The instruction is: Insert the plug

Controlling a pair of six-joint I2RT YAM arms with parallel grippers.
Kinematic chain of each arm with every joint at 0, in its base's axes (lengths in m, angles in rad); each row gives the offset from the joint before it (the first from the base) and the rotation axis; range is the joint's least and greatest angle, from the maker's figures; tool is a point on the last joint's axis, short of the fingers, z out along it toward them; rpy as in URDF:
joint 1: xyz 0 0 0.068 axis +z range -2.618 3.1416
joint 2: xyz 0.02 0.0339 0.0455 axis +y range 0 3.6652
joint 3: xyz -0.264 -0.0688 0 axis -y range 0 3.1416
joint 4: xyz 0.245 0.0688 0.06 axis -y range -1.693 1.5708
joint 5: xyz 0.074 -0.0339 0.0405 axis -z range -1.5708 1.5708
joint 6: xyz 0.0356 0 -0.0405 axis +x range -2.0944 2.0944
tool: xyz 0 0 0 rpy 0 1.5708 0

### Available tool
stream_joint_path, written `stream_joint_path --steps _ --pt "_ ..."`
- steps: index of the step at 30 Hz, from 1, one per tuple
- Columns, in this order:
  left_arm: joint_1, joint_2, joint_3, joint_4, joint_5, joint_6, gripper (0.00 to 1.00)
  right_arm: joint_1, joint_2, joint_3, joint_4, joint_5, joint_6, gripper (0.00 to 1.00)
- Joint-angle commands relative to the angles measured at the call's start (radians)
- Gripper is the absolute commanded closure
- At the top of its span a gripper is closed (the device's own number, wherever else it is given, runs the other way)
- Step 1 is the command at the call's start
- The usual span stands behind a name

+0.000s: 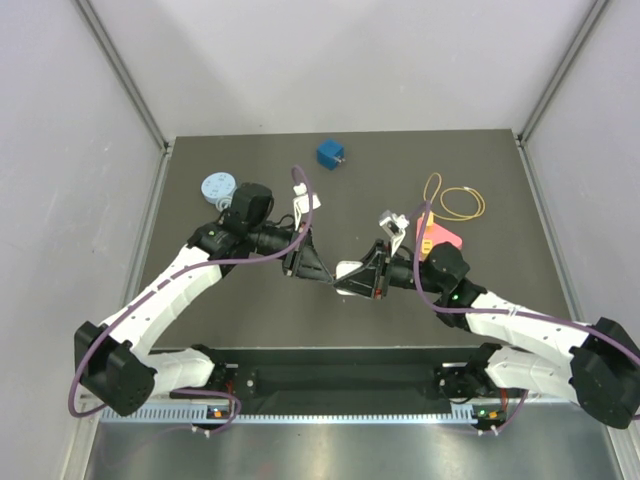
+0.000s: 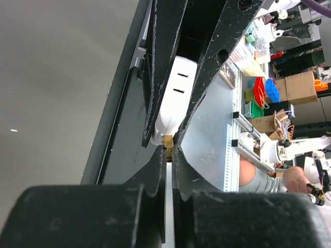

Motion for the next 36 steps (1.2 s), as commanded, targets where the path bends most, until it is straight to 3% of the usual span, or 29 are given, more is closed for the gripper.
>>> stream_joint_path --steps 1,3,4,7,9,14,22,27,29,33,36 --pt "-0.003 0.006 0.0 0.033 -0.004 0.025 1.0 -0.011 -0.024 0.007 0.088 -0.036 0.003 1.0" --pt "-0.003 0.0 0.004 0.035 -0.004 0.025 1.0 -0.014 -0.029 0.002 0.086 -0.033 0.01 0.94" --pt "-0.002 -0.002 0.004 0.036 -0.007 0.025 1.0 -0.017 -0.033 0.001 0.089 -0.031 0.023 0.83" --pt "-0.003 -0.013 0.004 0.039 -0.014 0.026 1.0 -0.034 -0.044 -0.013 0.131 -0.033 0.05 0.7" --pt "-0.003 -0.017 0.001 0.042 -0.018 0.026 1.0 -0.048 -0.05 -0.025 0.169 -0.036 0.087 0.54" --pt "-0.002 -0.019 -0.003 0.058 -0.023 0.011 1.0 -0.068 -0.061 -0.042 0.229 -0.042 0.144 0.46" --pt "-0.003 -0.043 -0.026 0.182 0.014 -0.088 1.0 -0.068 -0.029 -0.045 0.24 -0.028 0.156 0.52" --pt "-0.002 -0.054 -0.031 0.205 0.028 -0.104 1.0 -0.068 0.014 -0.05 0.339 -0.026 0.198 0.55" --pt "-0.002 -0.057 -0.033 0.207 0.031 -0.104 1.0 -0.068 0.039 -0.048 0.373 -0.028 0.224 0.61" --pt "-0.002 -0.063 -0.04 0.207 0.032 -0.092 1.0 -0.068 0.08 -0.062 0.509 -0.039 0.273 0.9" --pt "-0.003 -0.068 -0.052 0.205 0.037 -0.073 1.0 -0.069 0.114 -0.085 0.623 -0.051 0.337 1.0"
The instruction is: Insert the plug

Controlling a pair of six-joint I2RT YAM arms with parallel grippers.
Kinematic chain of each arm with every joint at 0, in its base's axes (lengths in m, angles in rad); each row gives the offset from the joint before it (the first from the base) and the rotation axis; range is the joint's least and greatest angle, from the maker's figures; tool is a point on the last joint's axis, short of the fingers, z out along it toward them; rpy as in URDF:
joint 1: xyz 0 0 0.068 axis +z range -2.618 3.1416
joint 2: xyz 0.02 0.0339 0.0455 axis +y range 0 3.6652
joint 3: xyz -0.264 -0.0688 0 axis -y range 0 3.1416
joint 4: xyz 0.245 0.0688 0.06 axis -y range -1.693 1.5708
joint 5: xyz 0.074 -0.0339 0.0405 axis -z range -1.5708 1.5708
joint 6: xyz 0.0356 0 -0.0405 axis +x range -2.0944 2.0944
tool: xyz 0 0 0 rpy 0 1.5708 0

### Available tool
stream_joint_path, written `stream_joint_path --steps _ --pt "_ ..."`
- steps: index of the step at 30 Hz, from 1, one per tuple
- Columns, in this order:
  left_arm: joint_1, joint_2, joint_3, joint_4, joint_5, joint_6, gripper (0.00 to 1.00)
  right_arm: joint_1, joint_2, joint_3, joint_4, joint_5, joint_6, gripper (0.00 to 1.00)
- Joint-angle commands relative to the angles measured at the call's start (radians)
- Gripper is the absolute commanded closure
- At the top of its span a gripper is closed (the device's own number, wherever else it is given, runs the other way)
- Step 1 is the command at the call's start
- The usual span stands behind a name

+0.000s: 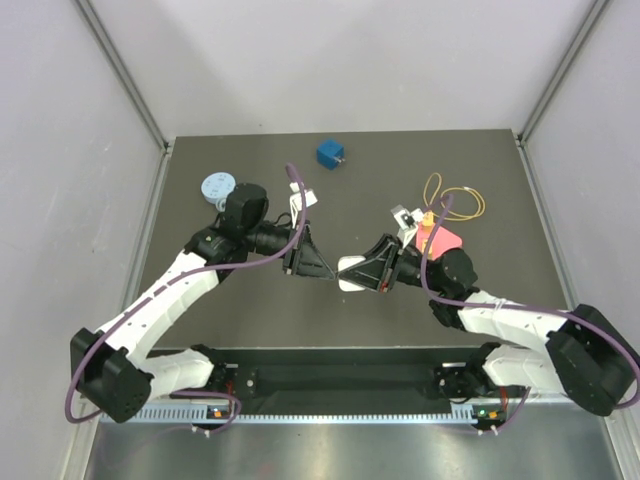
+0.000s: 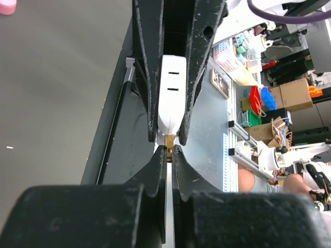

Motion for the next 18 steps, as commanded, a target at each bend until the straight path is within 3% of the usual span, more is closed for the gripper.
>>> stream_joint_path --steps 1,6,18 --pt "-0.001 -0.03 -0.018 0.067 0.029 0.031 1.0 -0.009 0.036 -0.017 0.298 -0.026 0.107 1.0" --pt "-0.001 -0.03 -0.022 0.071 0.032 0.052 1.0 -0.027 0.093 -0.041 0.471 -0.044 0.201 1.0" --pt "0.001 -0.028 -0.018 0.048 0.006 0.064 1.0 -0.038 0.098 -0.052 0.493 -0.058 0.22 1.0"
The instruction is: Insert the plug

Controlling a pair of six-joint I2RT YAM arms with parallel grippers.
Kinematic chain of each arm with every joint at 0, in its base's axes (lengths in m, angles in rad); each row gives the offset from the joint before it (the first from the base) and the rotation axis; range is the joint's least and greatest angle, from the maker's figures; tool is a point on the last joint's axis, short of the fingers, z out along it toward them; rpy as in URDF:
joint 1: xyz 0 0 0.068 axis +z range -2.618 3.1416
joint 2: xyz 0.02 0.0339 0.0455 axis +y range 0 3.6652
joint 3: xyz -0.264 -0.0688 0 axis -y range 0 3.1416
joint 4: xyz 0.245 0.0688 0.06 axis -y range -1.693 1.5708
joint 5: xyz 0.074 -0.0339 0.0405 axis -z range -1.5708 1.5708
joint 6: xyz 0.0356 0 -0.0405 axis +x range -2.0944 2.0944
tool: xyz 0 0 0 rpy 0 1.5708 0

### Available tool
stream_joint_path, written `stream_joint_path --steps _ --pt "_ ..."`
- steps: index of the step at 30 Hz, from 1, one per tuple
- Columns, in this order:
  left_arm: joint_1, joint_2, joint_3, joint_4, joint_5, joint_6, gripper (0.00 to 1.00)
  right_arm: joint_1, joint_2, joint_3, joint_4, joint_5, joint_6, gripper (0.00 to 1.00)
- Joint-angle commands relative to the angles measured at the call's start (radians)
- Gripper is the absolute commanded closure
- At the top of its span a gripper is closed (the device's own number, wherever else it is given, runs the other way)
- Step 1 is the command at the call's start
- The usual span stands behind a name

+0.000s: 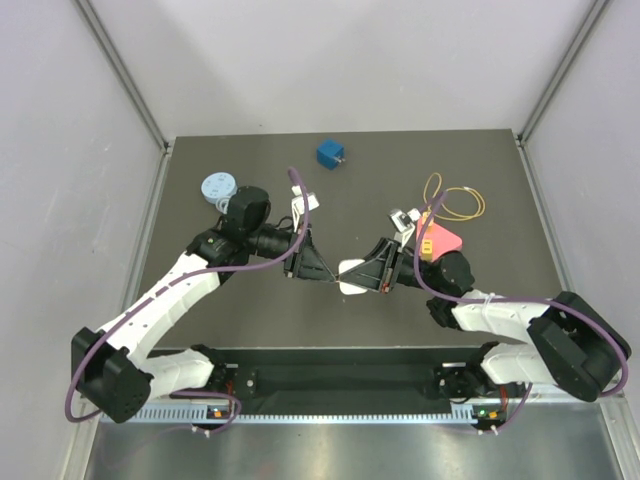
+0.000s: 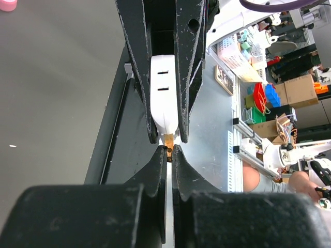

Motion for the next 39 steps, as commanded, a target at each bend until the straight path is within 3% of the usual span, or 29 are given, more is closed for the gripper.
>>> stream_joint_path --steps 1,3,5,10,11,15,18,23,27,28,32,34,39 --pt "0.005 -0.021 0.005 0.042 0.009 0.033 1.0 -0.019 -0.004 -0.013 0.32 -0.023 0.02 1.0" --pt "0.005 -0.015 0.01 0.033 -0.002 0.032 0.97 -0.019 -0.008 -0.013 0.323 -0.022 0.023 1.0" --pt "0.006 -0.011 0.01 0.025 -0.021 0.038 0.85 -0.02 -0.015 -0.009 0.325 -0.02 0.023 1.0" --pt "0.005 -0.018 0.009 0.048 -0.007 0.013 0.79 -0.022 -0.021 -0.005 0.317 -0.026 0.022 1.0" --pt "0.006 -0.02 0.012 0.048 -0.008 0.01 0.65 -0.023 -0.019 -0.008 0.315 -0.026 0.02 1.0" --pt "0.006 -0.035 0.031 0.028 -0.031 0.018 0.47 -0.034 -0.019 -0.02 0.282 -0.017 -0.004 1.0" --pt "0.006 -0.04 0.039 0.036 -0.111 0.013 0.41 -0.055 -0.025 -0.039 0.231 -0.01 -0.036 1.0" --pt "0.013 0.02 0.116 -0.105 -0.35 0.015 0.39 -0.1 -0.057 -0.02 0.075 -0.022 -0.099 1.0" --pt "0.02 0.028 0.145 -0.178 -0.598 0.006 0.38 -0.118 -0.154 0.015 -0.242 0.009 -0.243 1.0" --pt "0.026 0.045 0.163 -0.215 -0.77 0.009 0.36 -0.117 -0.174 0.035 -0.302 0.024 -0.277 1.0" --pt "0.1 0.155 0.266 -0.376 -1.171 -0.008 0.32 -0.118 -0.28 0.085 -0.586 0.122 -0.415 1.0" --pt "0.208 0.242 0.318 -0.422 -1.211 -0.019 0.35 -0.117 -0.327 0.11 -0.707 0.148 -0.469 1.0" --pt "0.404 0.334 0.309 -0.329 -1.186 -0.039 0.37 -0.118 -0.412 0.152 -0.915 0.233 -0.567 1.0"
